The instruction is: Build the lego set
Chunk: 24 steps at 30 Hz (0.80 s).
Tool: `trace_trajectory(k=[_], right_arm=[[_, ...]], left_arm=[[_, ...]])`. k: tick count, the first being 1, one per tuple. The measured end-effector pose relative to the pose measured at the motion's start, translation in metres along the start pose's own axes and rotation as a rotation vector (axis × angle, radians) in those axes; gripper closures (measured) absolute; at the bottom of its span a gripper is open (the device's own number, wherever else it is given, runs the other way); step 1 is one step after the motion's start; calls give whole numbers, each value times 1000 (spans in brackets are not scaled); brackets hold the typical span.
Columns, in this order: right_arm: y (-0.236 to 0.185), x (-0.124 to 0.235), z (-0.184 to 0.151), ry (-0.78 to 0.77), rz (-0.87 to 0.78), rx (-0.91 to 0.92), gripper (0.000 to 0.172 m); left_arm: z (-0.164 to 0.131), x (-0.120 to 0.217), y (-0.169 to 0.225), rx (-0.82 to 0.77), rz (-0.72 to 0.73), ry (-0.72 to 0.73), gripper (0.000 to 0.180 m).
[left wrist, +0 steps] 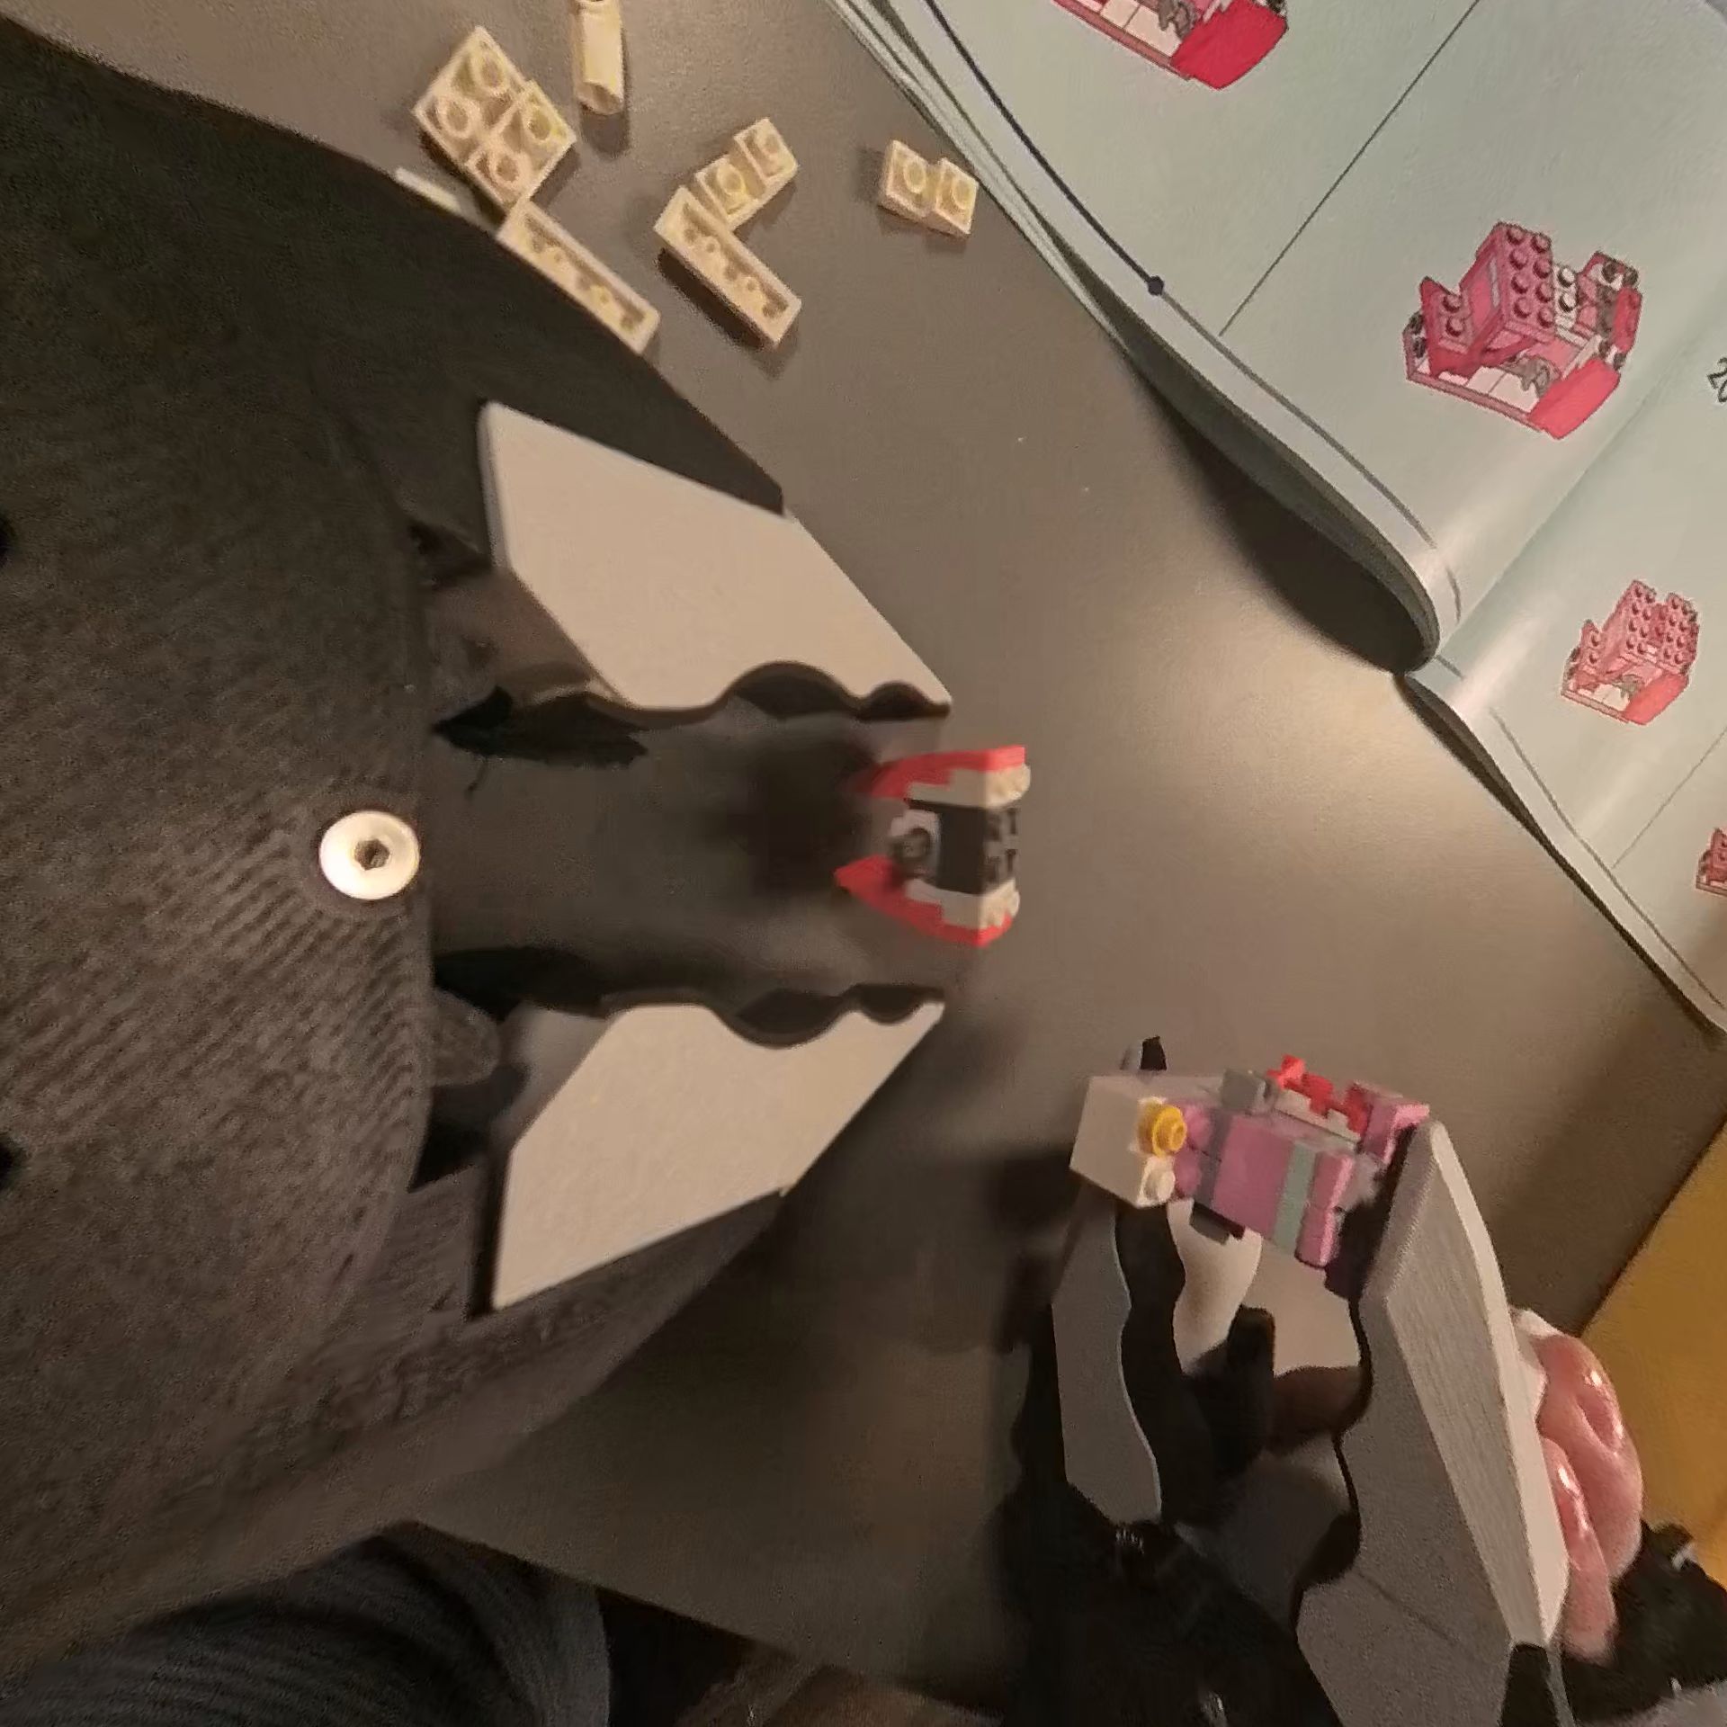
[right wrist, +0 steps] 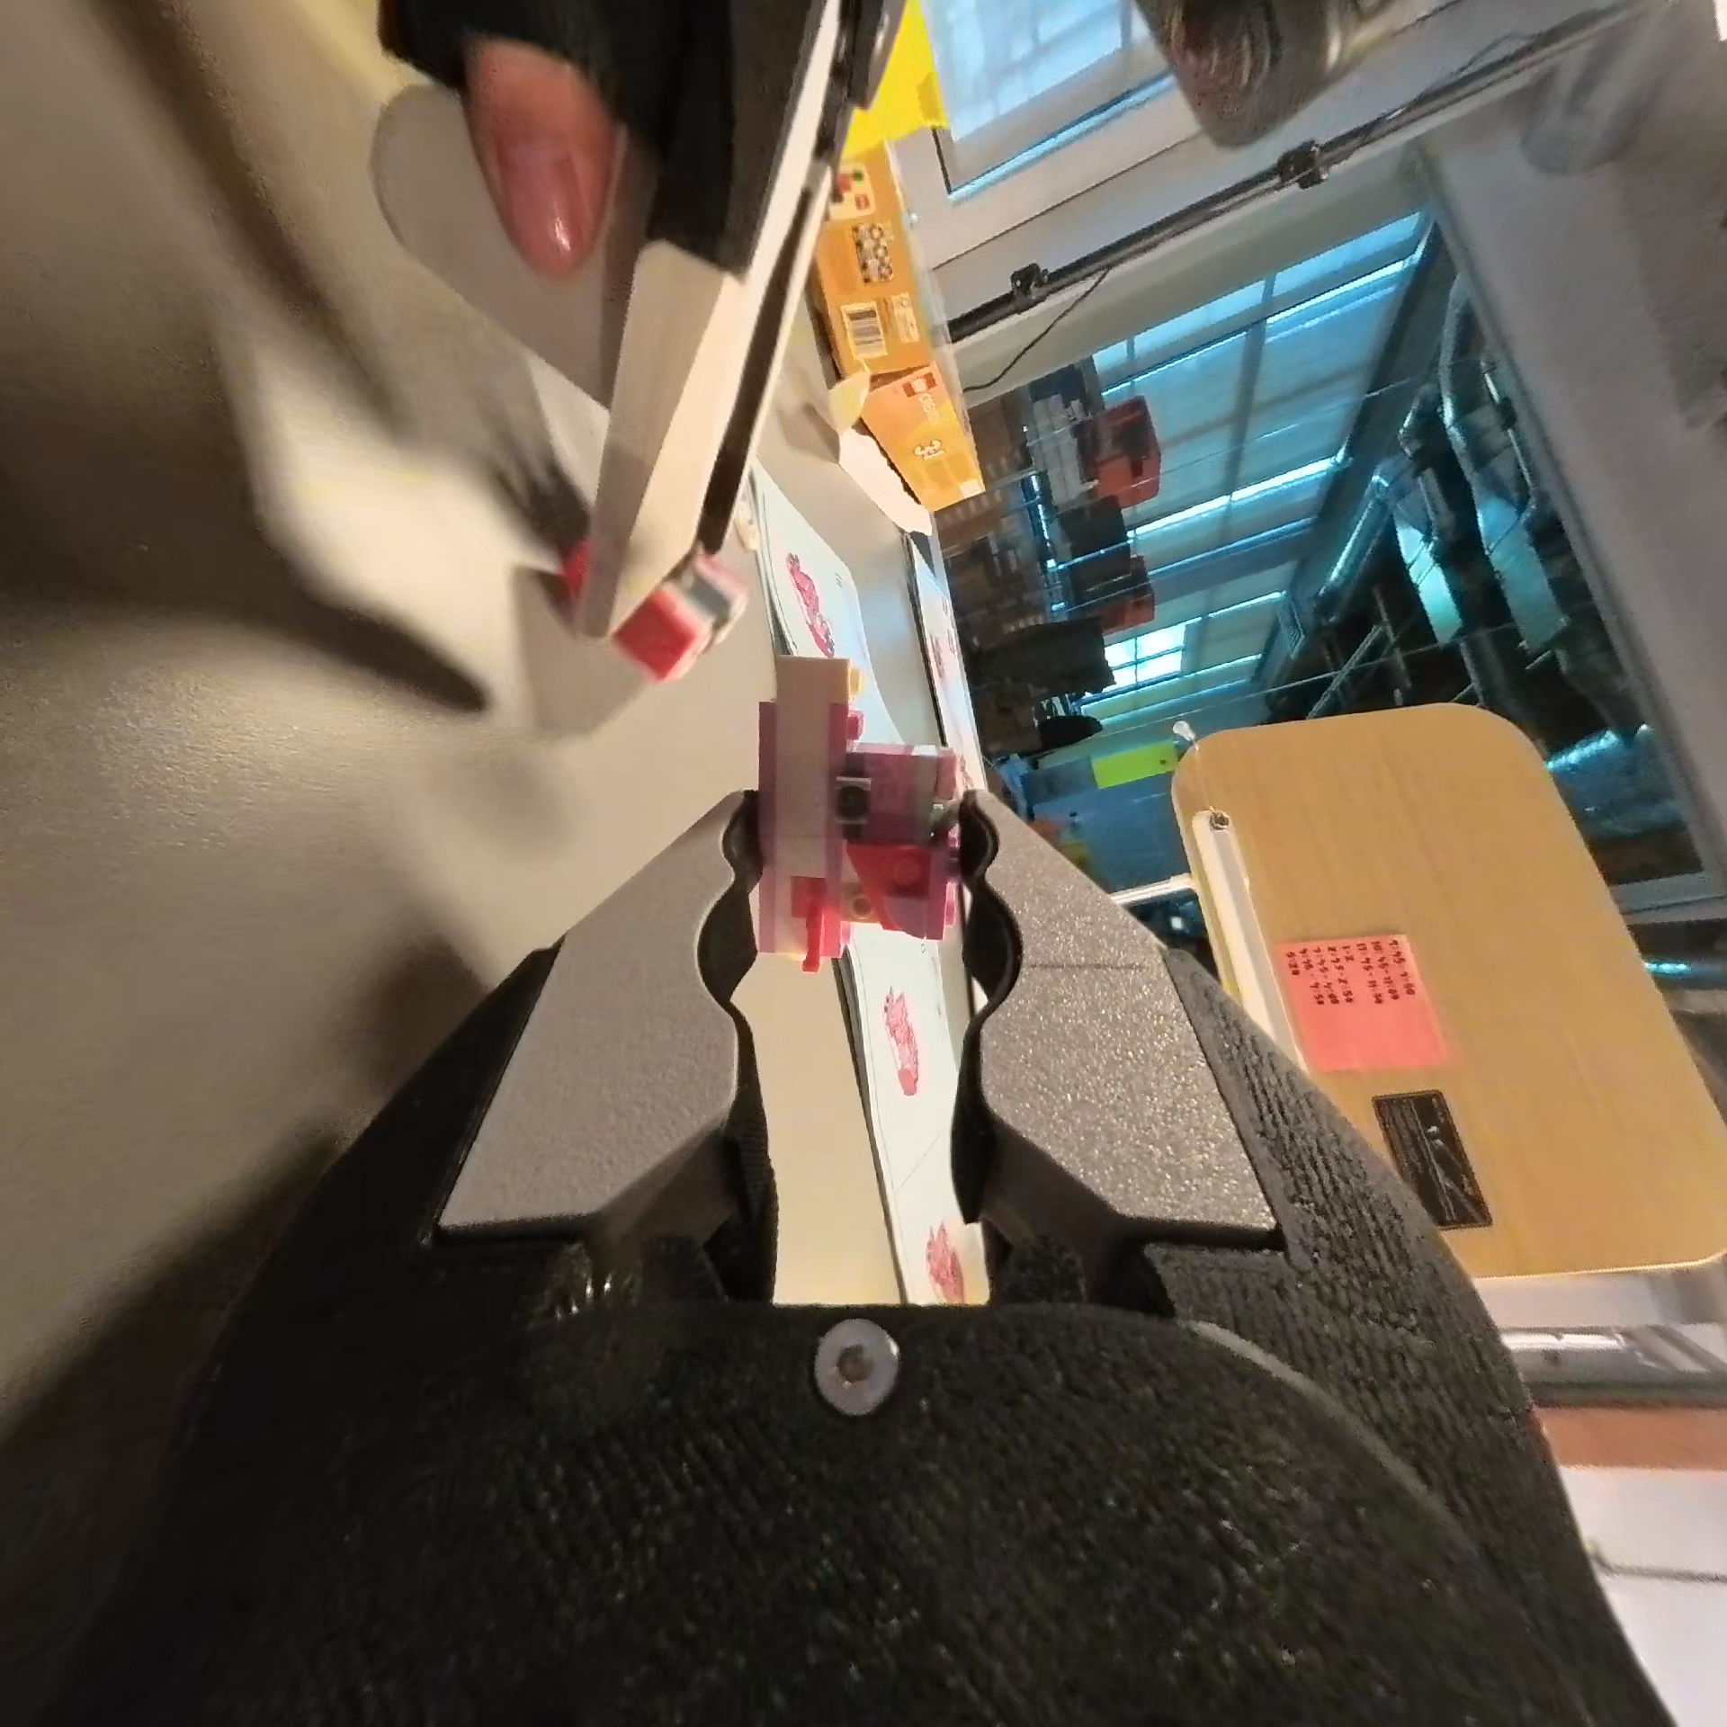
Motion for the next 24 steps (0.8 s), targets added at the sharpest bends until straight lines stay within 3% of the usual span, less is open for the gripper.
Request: trace_trajectory(k=[3,5,7,9,14,18,24], right_arm=[[0,1,1,10,-8,0,130],[0,1,2,20,-13,-6,130],[0,2,3,34,-16,-6,130],[-1,2,5,47,-16,-3,130],[-2,4,7,63,-24,4,130],[-2,5,8,69,-40,24,130],[1,8,10,79,-72,61,131]], left_arm=[[-5,8,1,-11,52,6,92],[-3,18,5,-78,107,91,86],[7,26,21,-123,33,251,97],[17,26,36,-136,-67,324,109],[26,4,49,-152,-111,281,135],[27,-1,51,-205,-30,291,152],[25,0,54,-250,-3,362,152]])
Point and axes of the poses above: each gripper's, where its closed fingertips meet, x back along the fingers, z out of its top, y = z × x across the jaws, the point moved 10 cm from there along x, back along the fingers, and after that the axes turned 2 degrees about -x, right-handed, at the moved point
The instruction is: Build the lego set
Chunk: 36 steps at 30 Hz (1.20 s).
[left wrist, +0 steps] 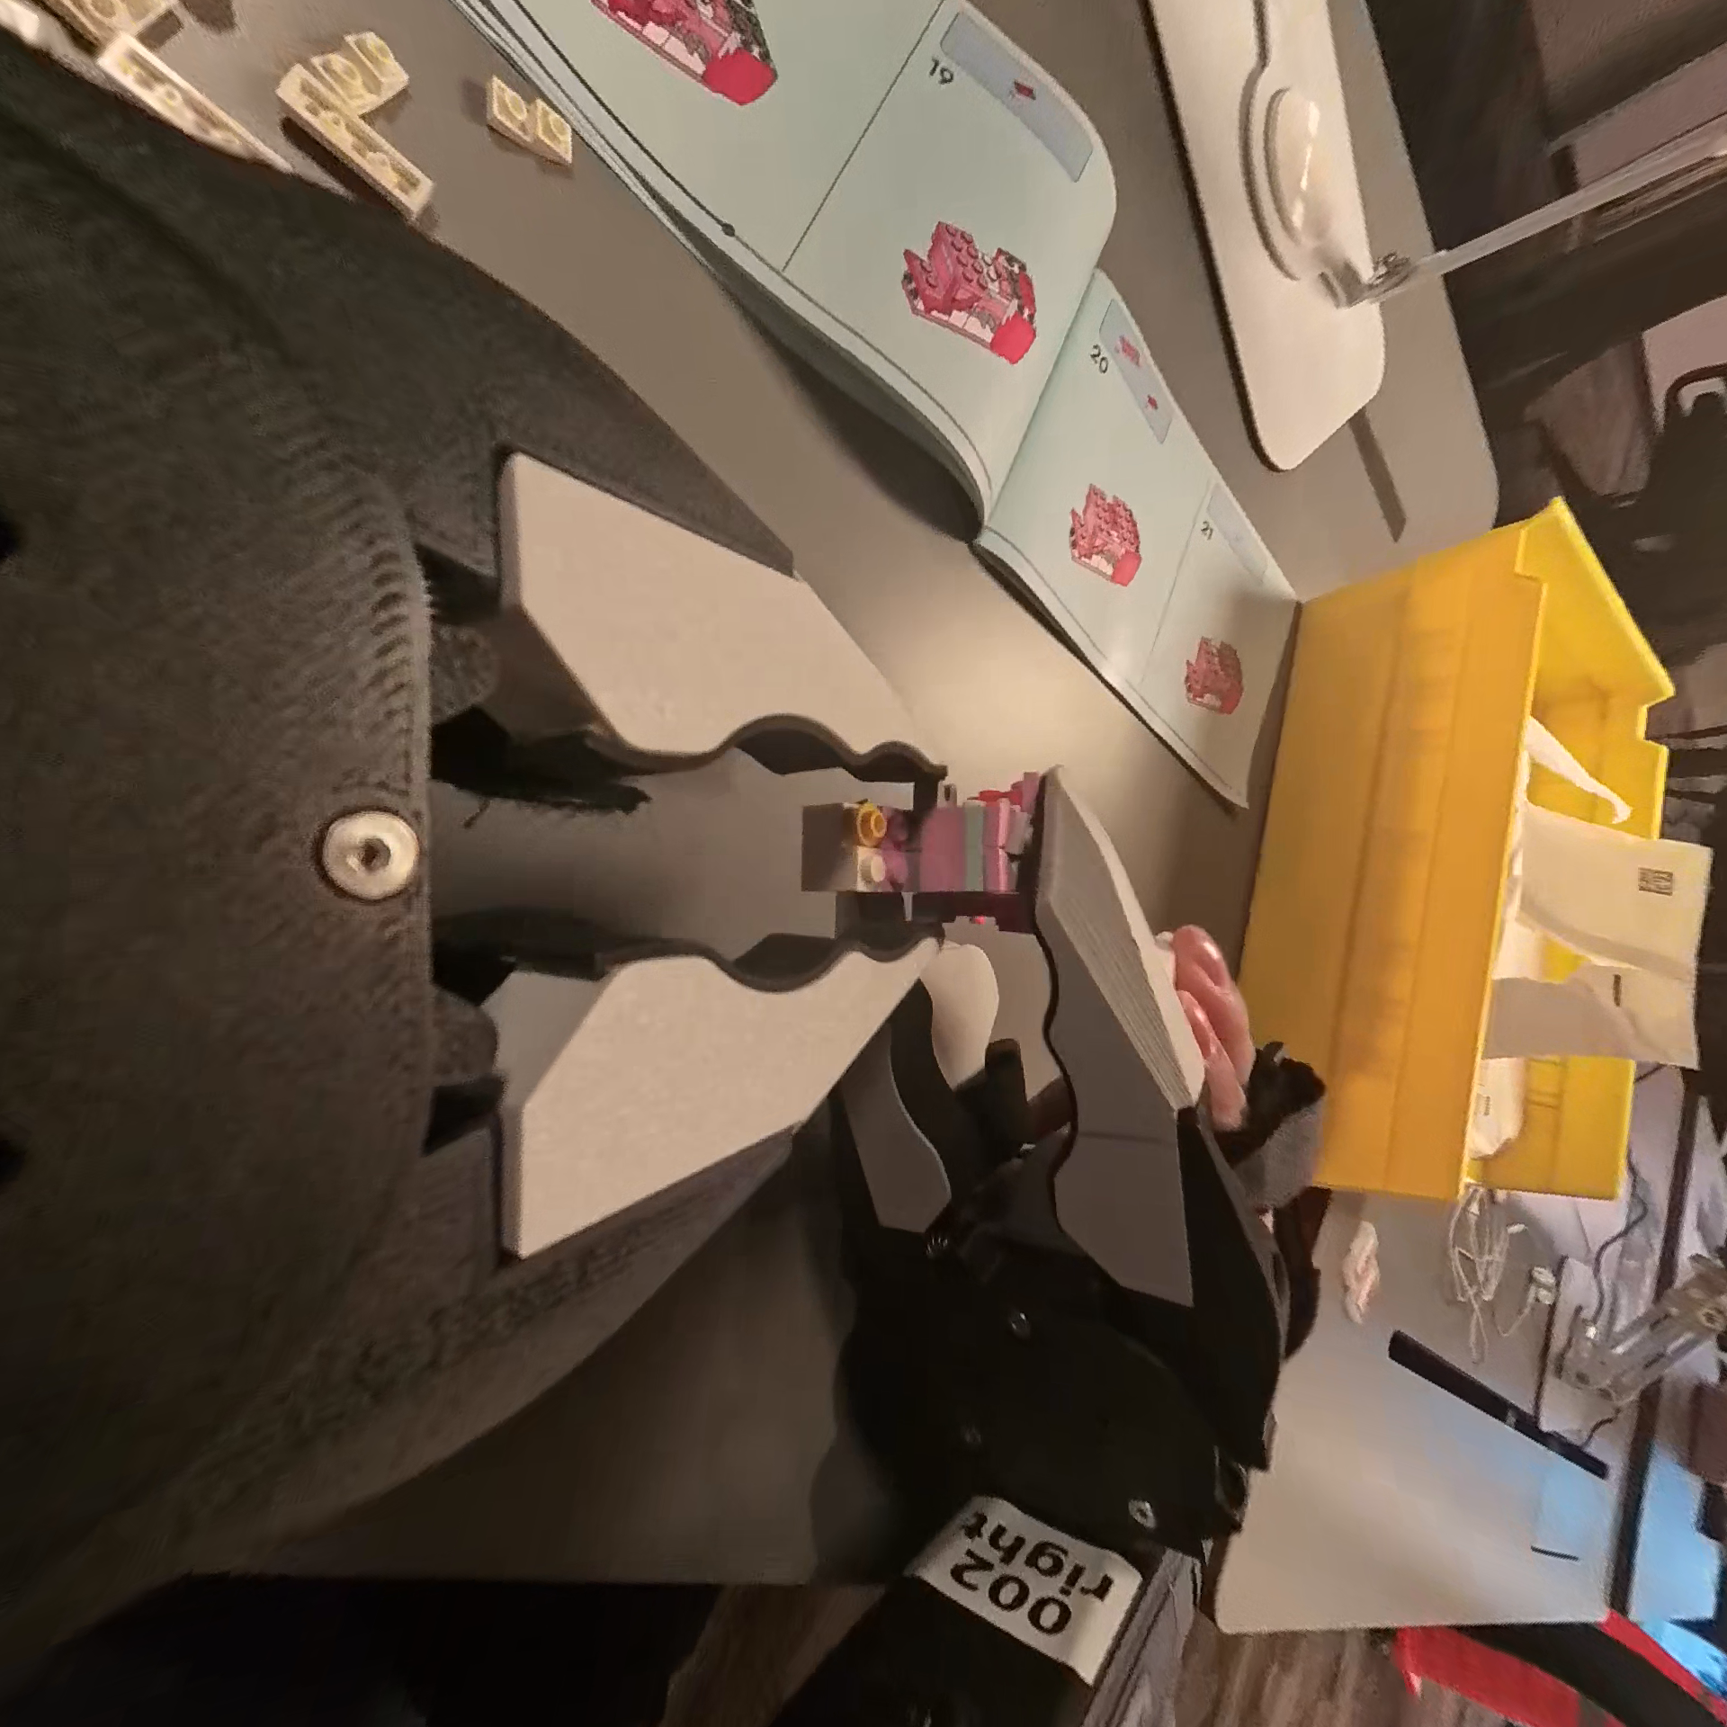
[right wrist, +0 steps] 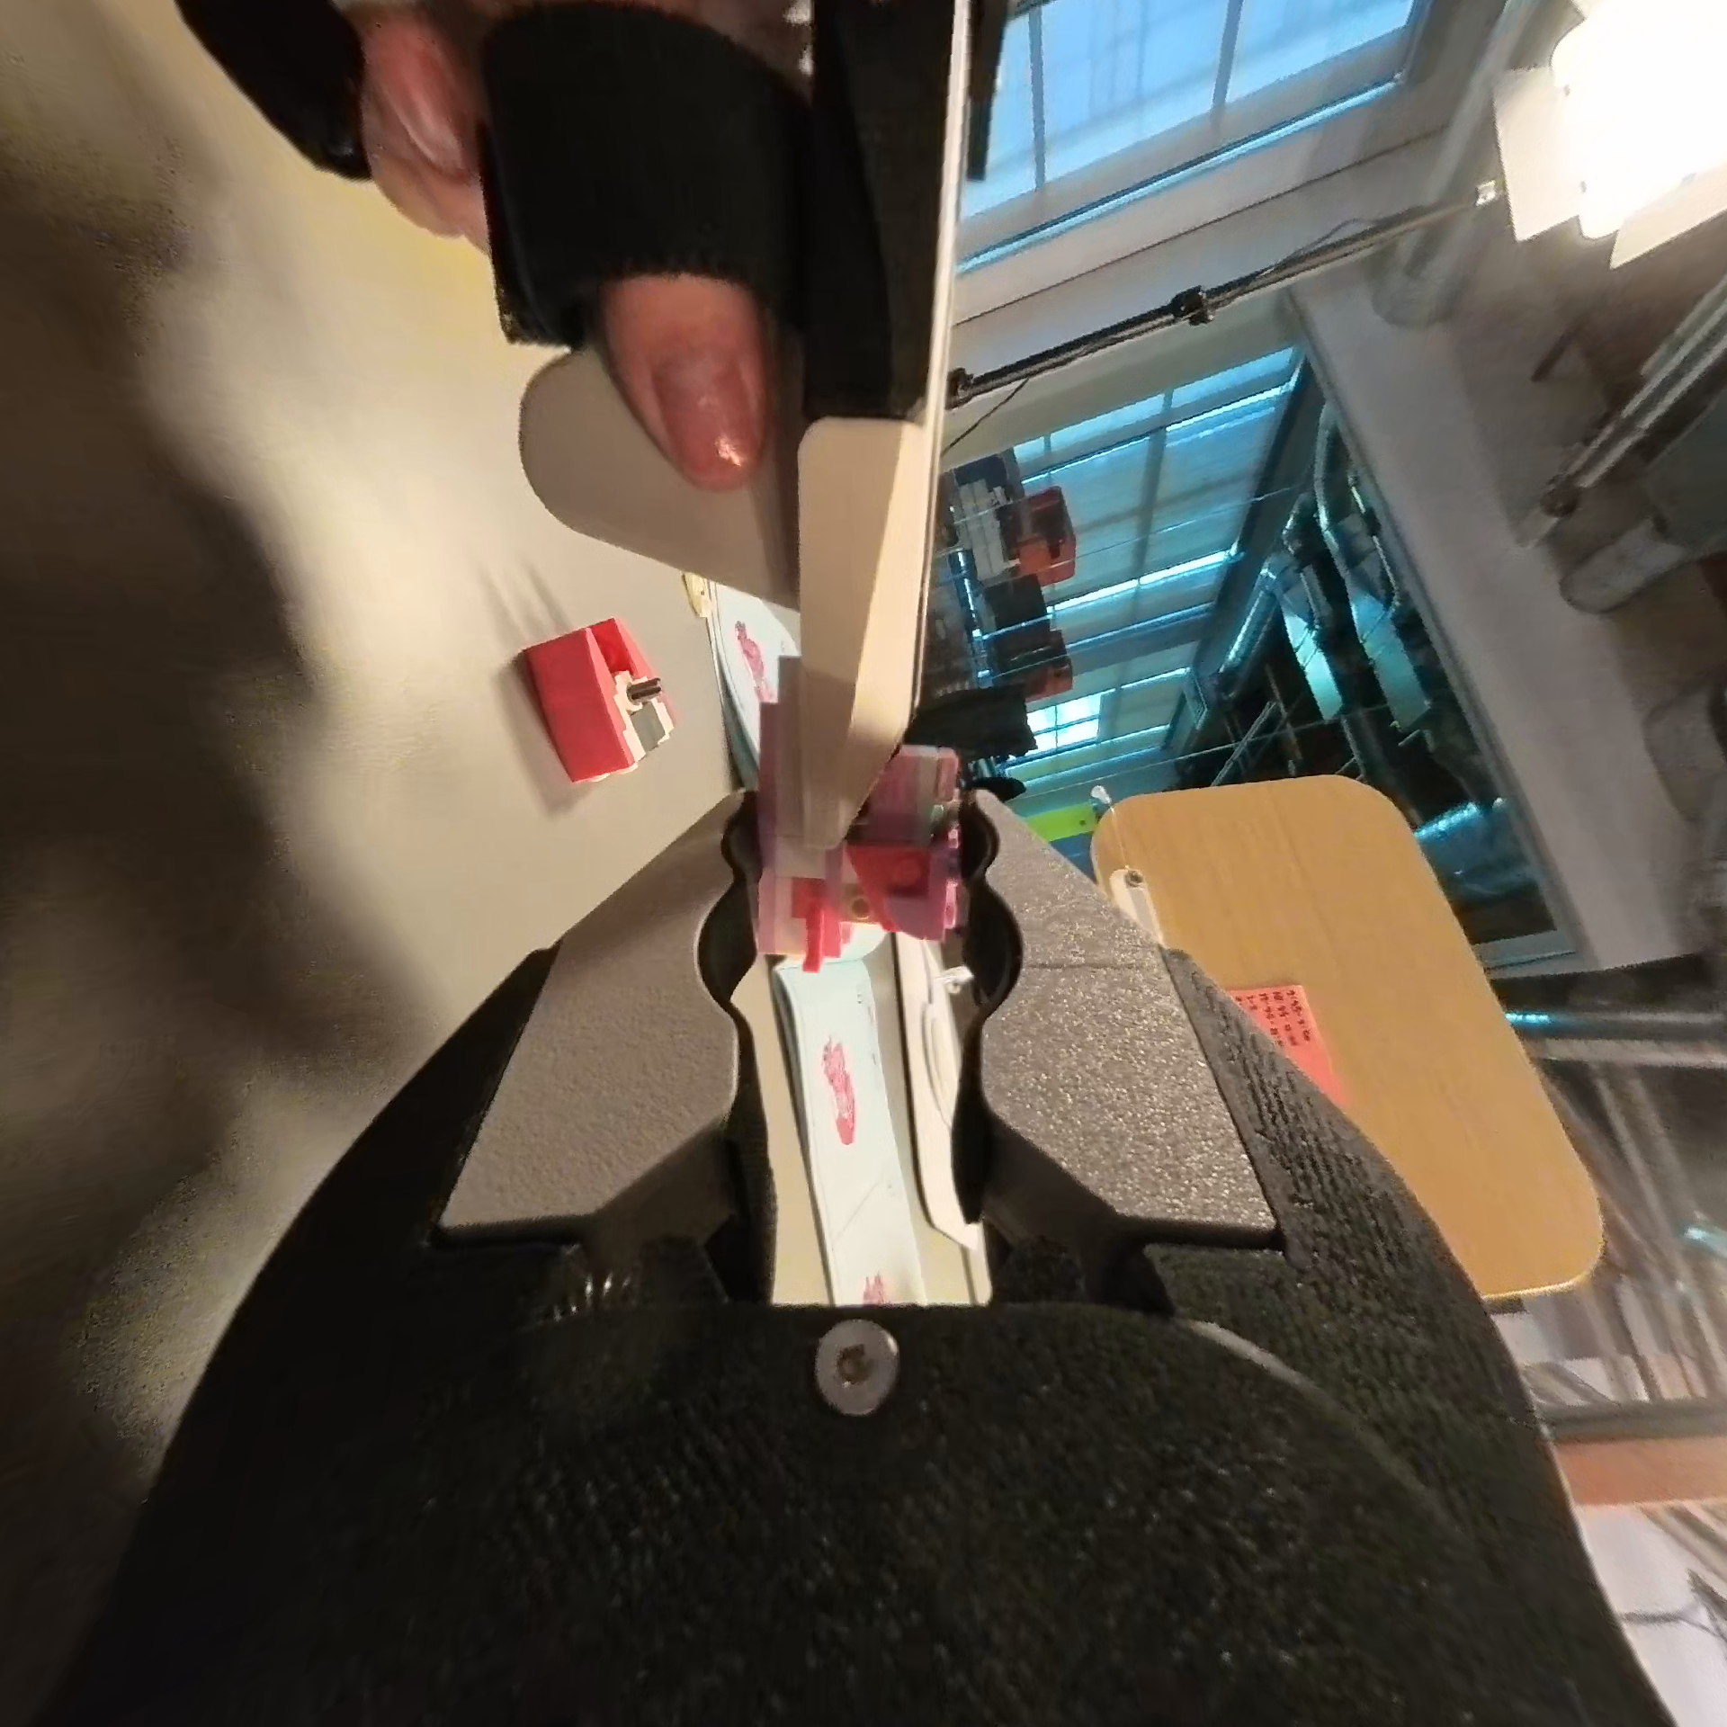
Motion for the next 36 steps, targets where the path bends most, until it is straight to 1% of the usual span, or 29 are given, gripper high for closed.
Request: trace_trajectory(k=[4,16,21,28,36], right_arm=[[0,1,1,3,-11,27,131],[-2,1,0,10,11,23,130],[0,2,0,12,32,34,130],[-1,0,4,-26,37,102,130],[-2,-2,5,-53,47,112,130]], left_arm=[[-1,0,0,10,-23,27,152],[-3,-1,2,-63,23,3,152],[-3,-1,5,-162,71,-14,152],[-4,-1,7,-227,102,-34,152],[-5,-3,9,-296,153,-67,152]])
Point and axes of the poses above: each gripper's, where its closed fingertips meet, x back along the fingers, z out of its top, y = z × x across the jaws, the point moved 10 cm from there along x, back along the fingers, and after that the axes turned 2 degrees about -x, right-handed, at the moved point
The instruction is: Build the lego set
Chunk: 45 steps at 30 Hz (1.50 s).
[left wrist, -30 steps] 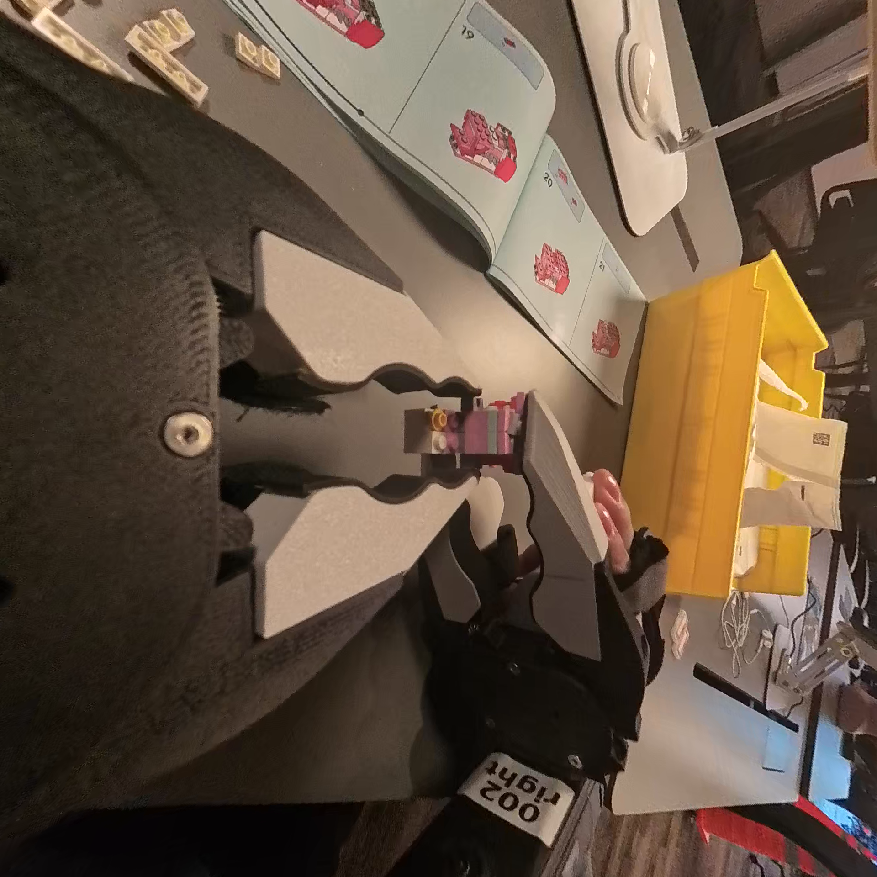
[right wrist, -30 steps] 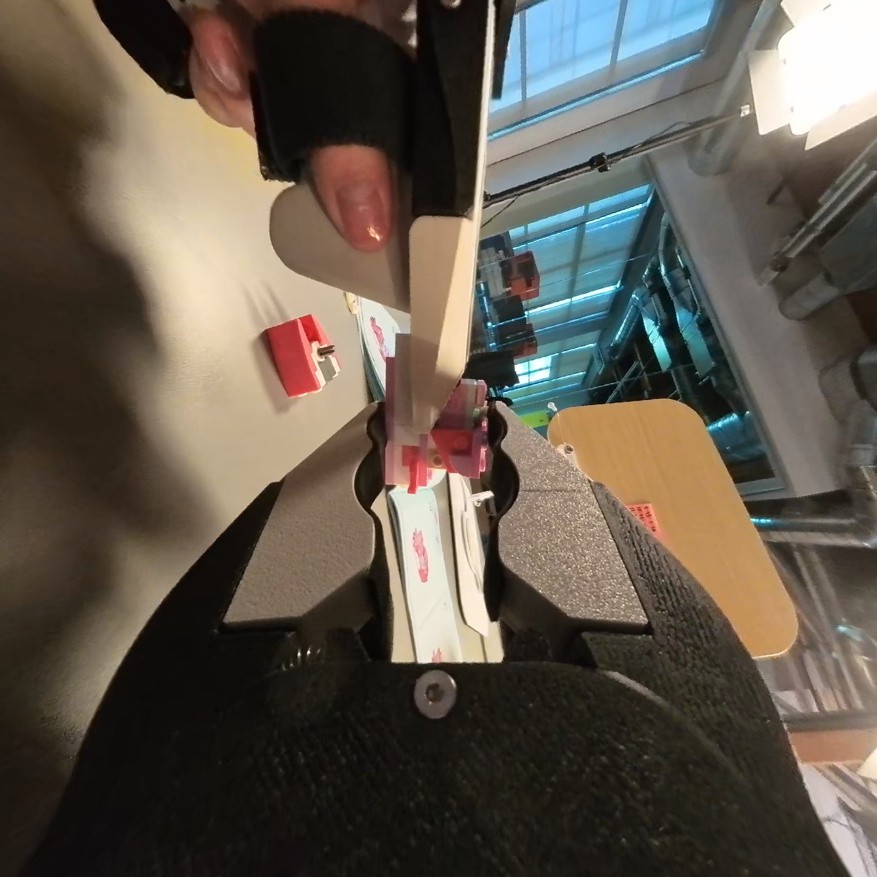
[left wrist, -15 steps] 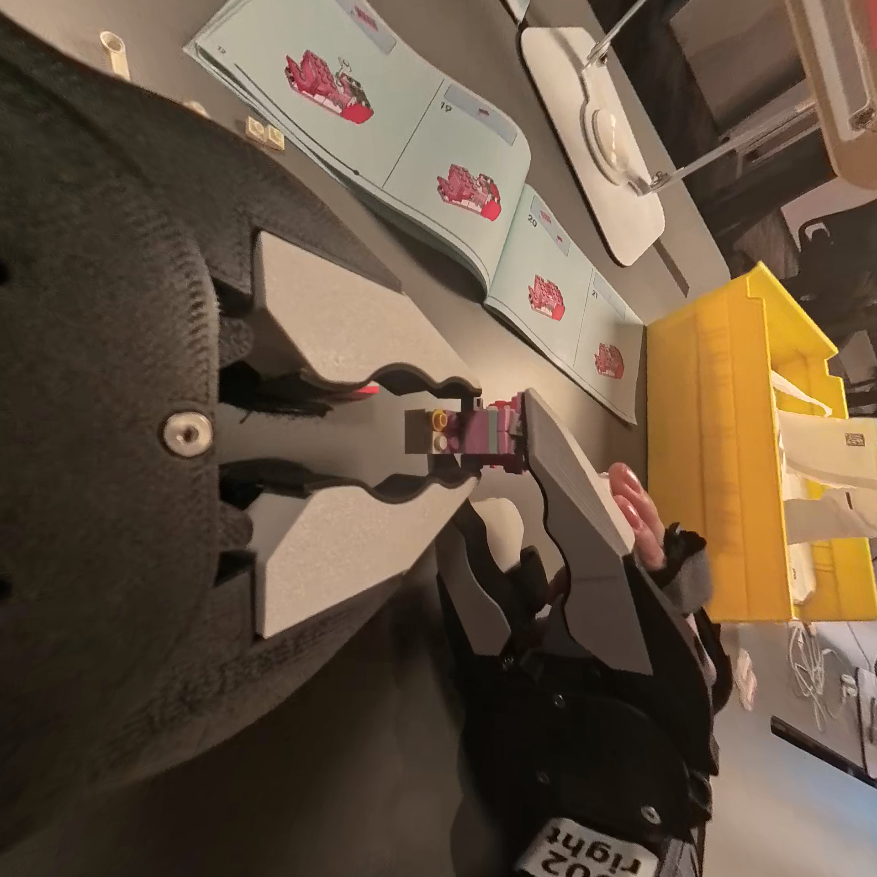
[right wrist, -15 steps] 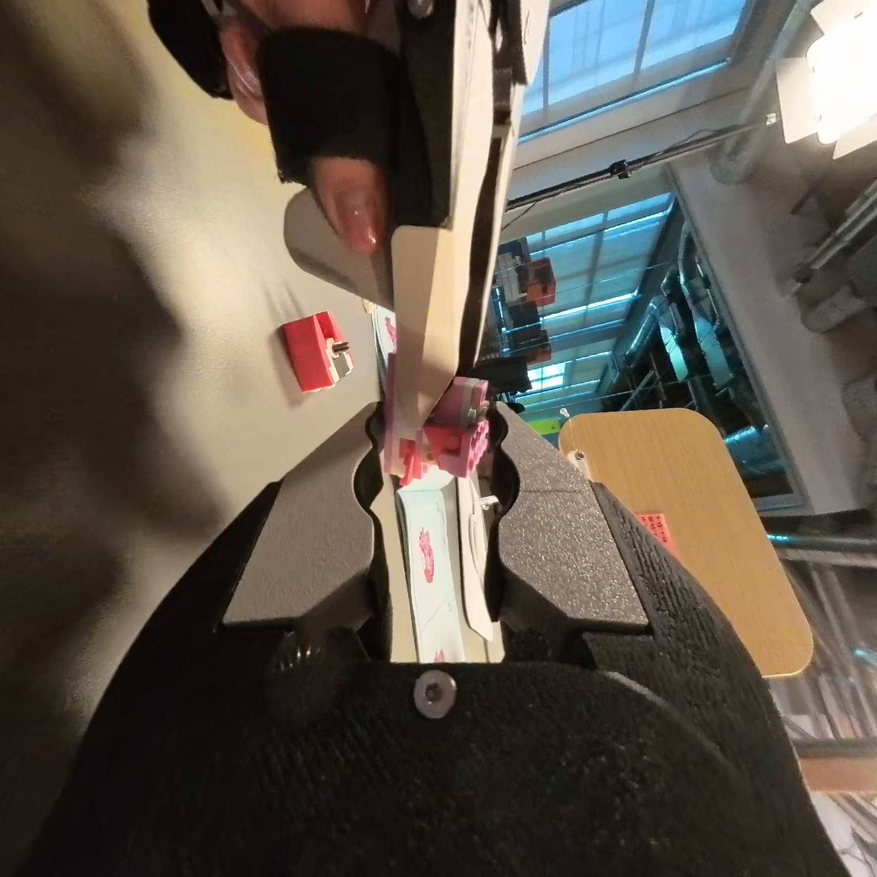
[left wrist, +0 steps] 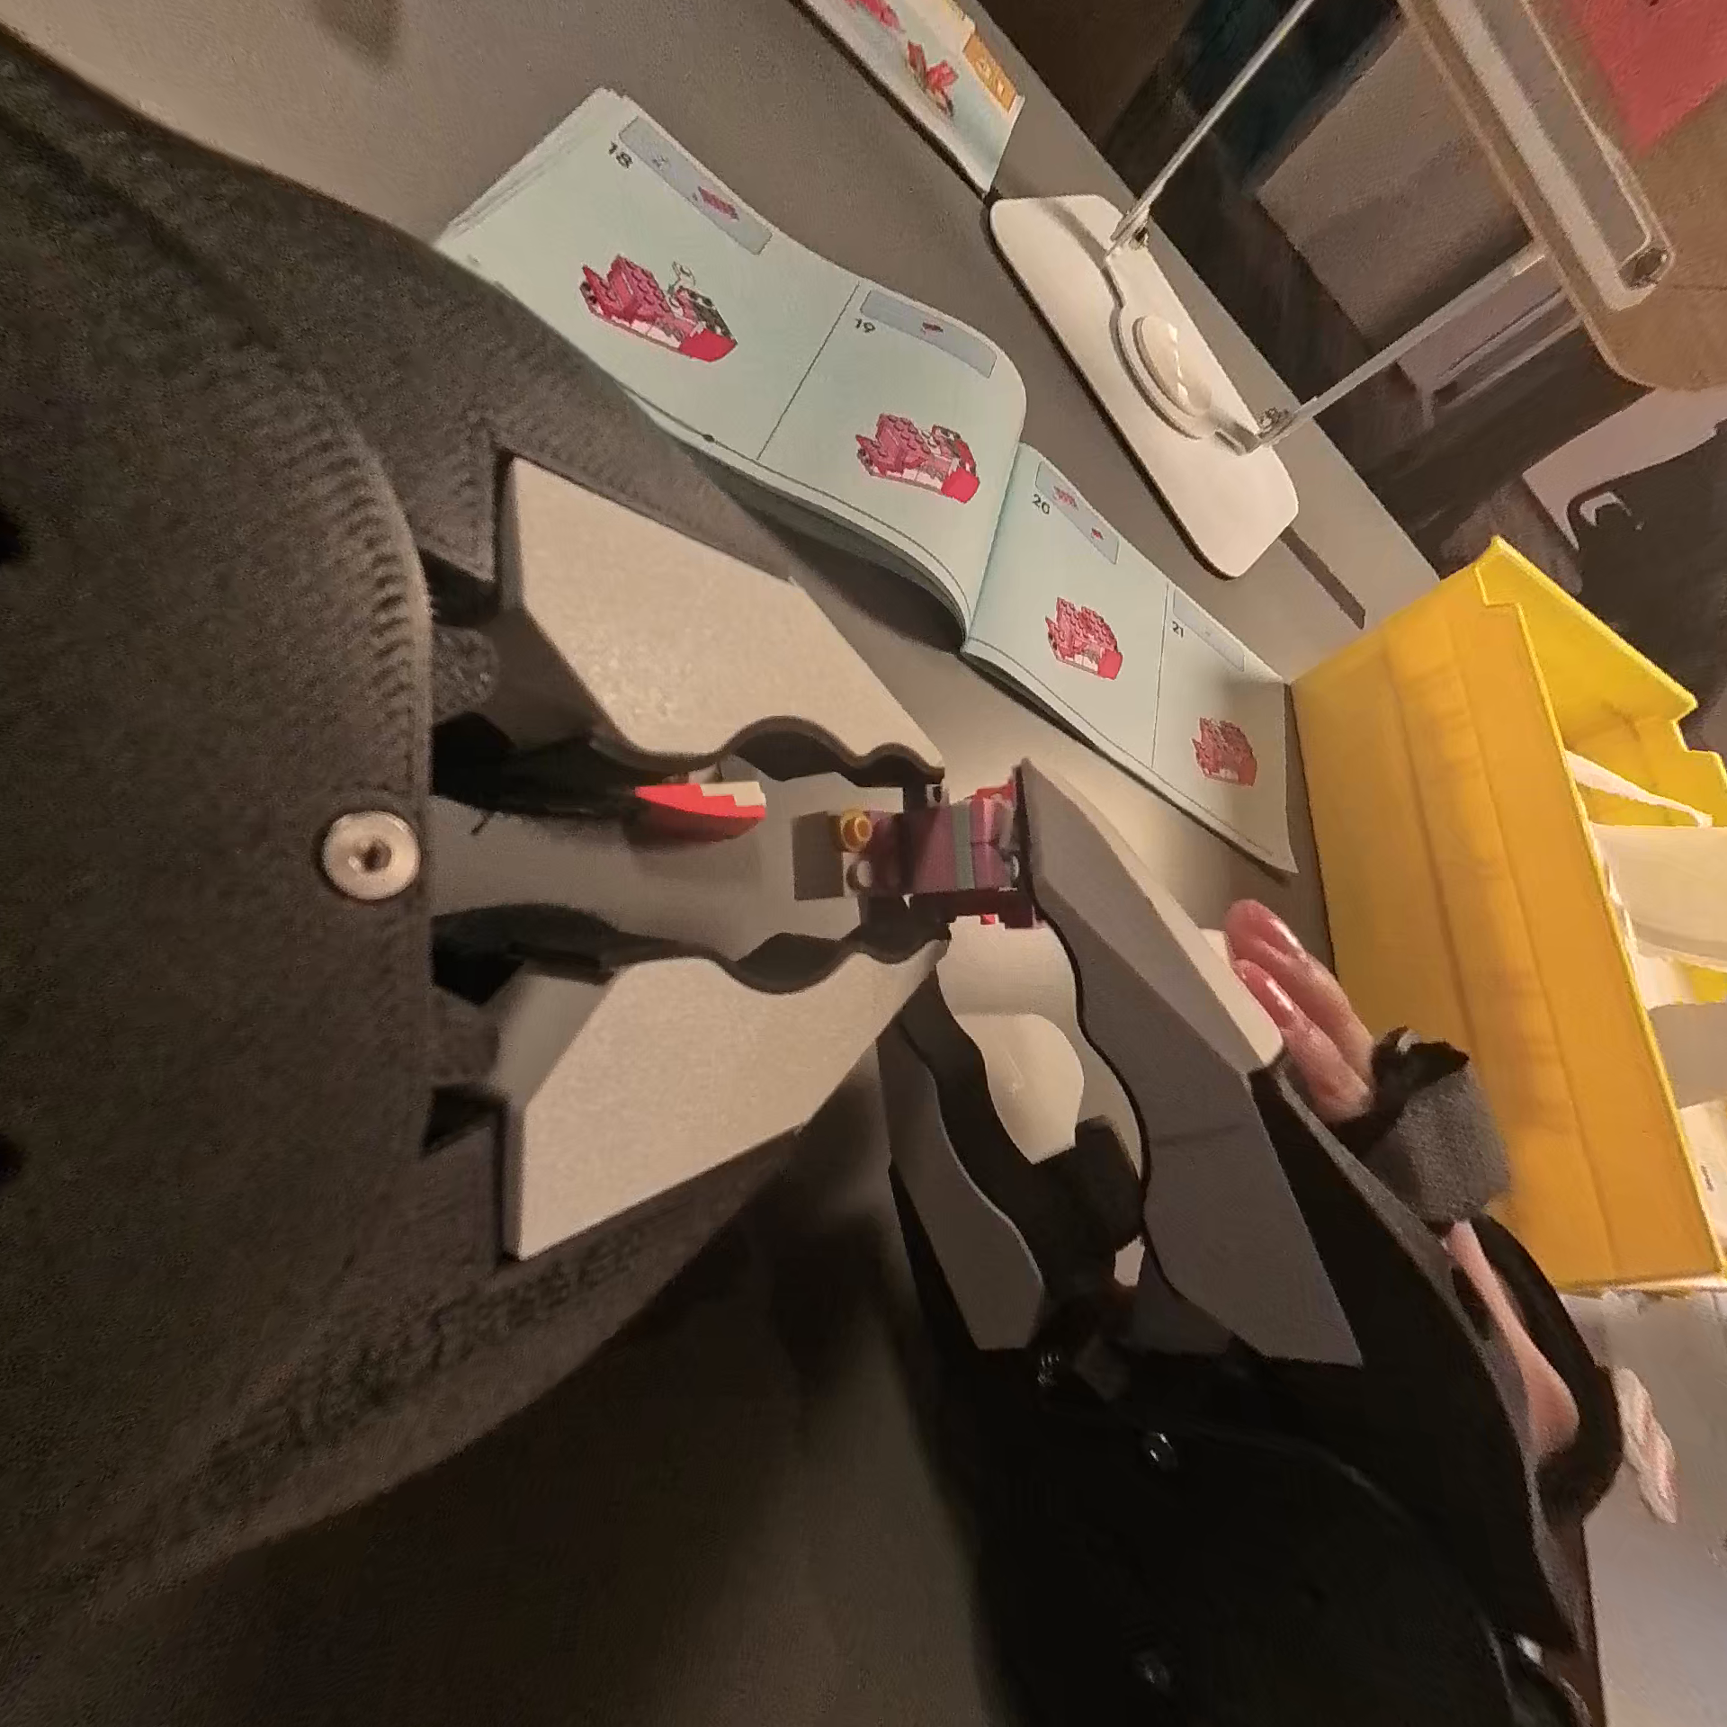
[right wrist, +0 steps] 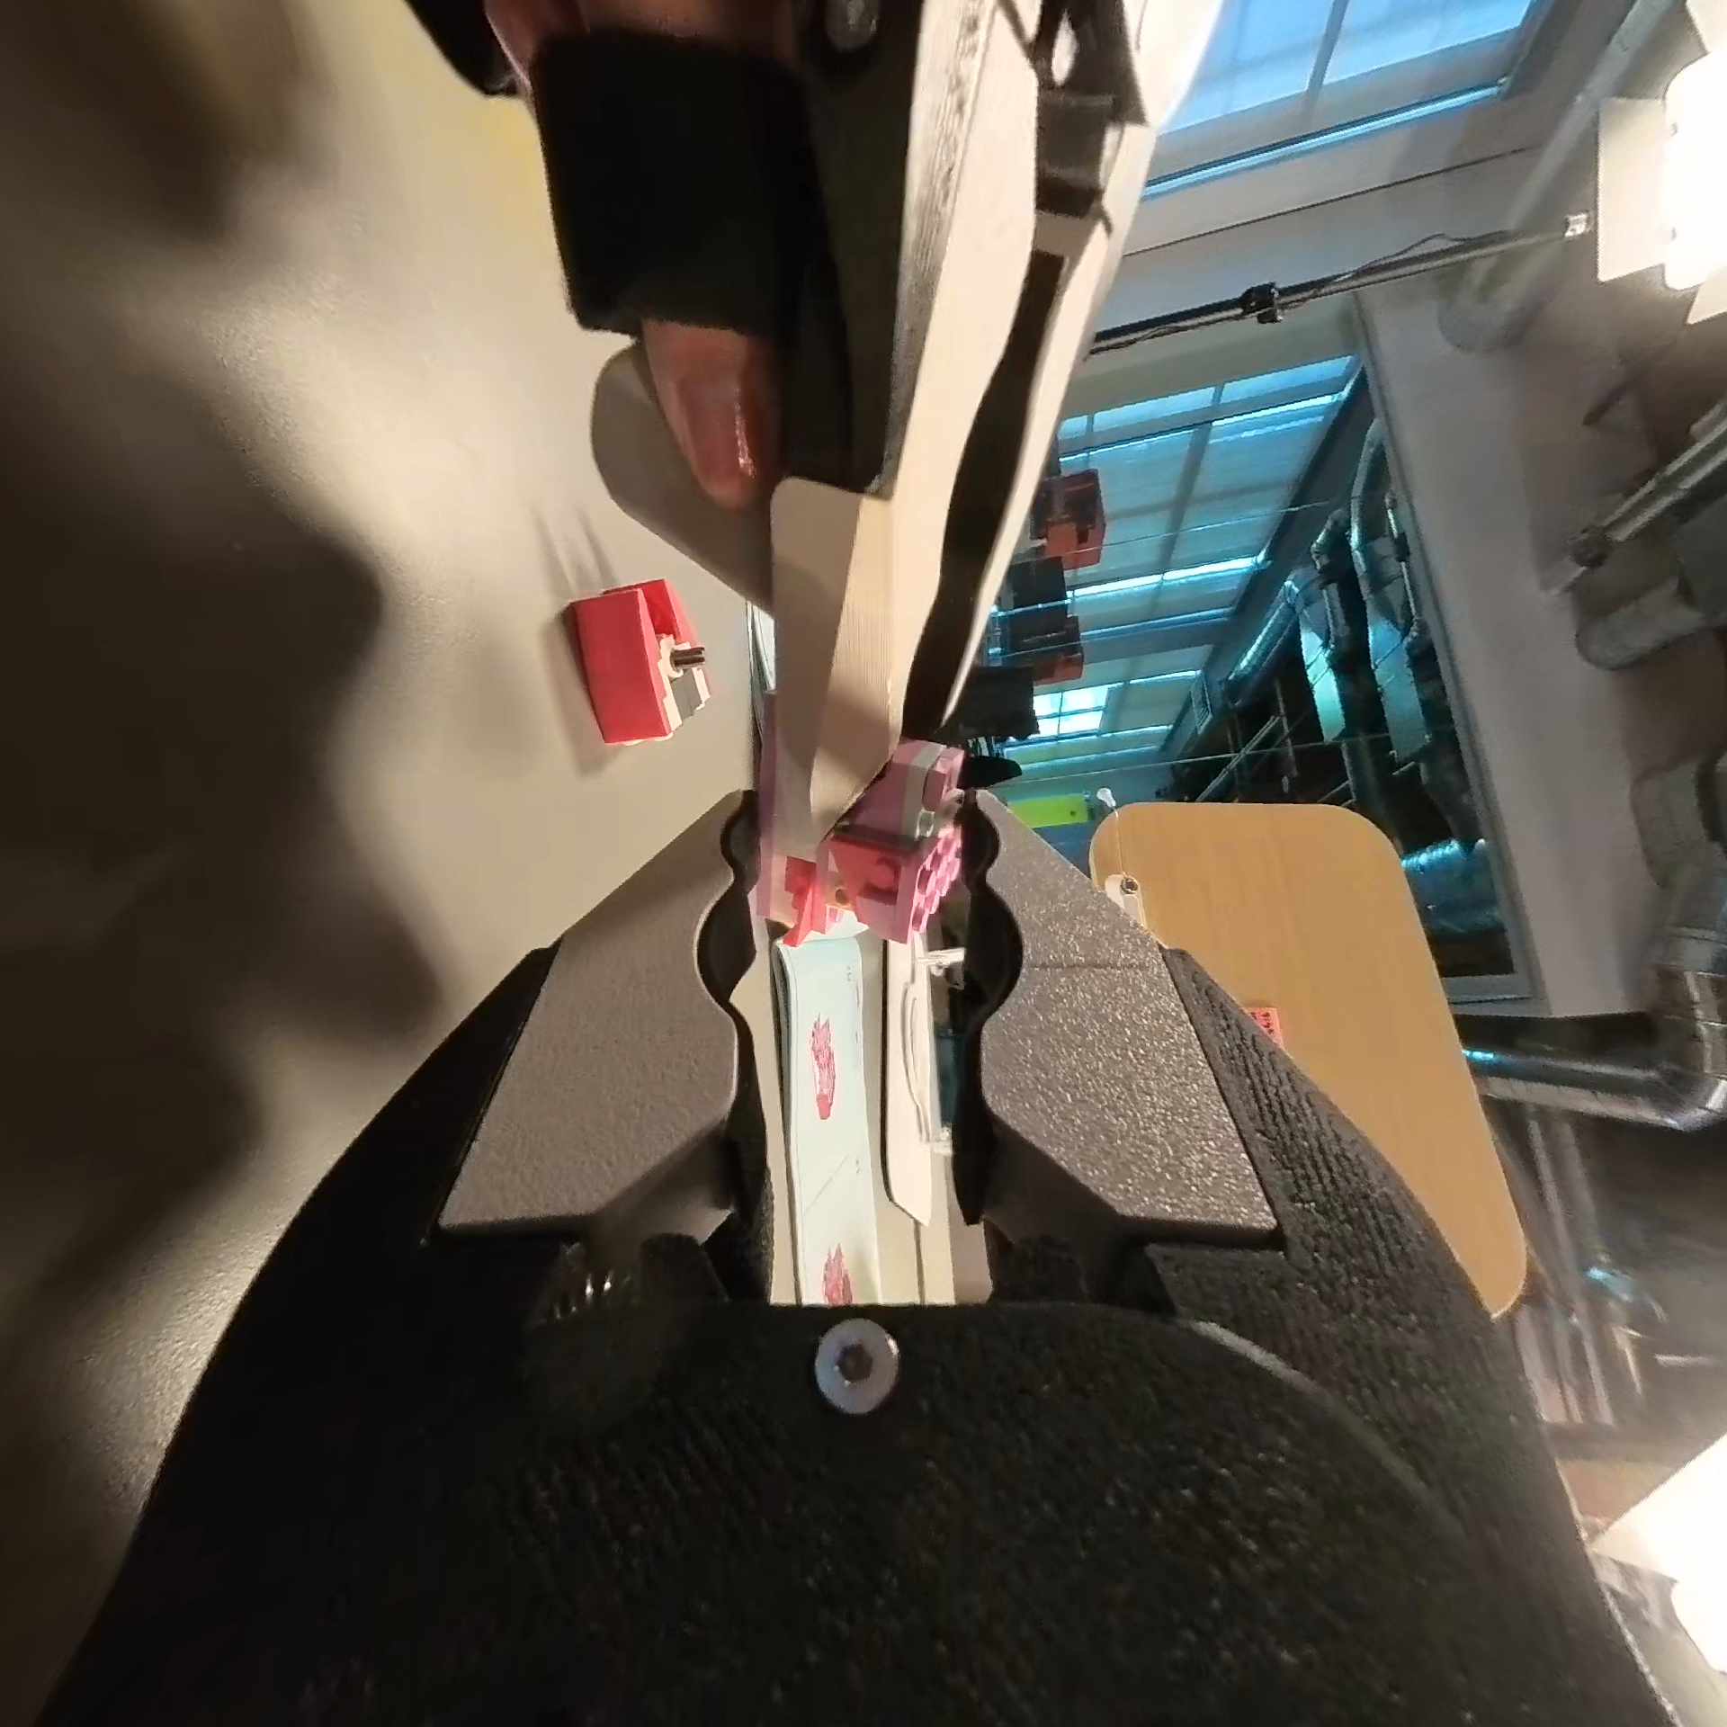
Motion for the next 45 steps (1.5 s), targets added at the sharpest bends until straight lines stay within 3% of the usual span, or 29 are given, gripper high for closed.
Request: trace_trajectory(k=[7,12,26,45], right_arm=[[0,-1,0,-18,44,-4,131],[-2,-3,-2,-23,55,-40,130],[1,0,-2,21,3,-65,120],[-2,0,0,20,37,-96,132]], left_arm=[[-1,-2,4,-57,25,-35,152],[-6,-5,-3,76,-50,-19,152],[-7,-4,-7,130,-73,13,152],[-8,-3,-9,138,-75,10,152]])
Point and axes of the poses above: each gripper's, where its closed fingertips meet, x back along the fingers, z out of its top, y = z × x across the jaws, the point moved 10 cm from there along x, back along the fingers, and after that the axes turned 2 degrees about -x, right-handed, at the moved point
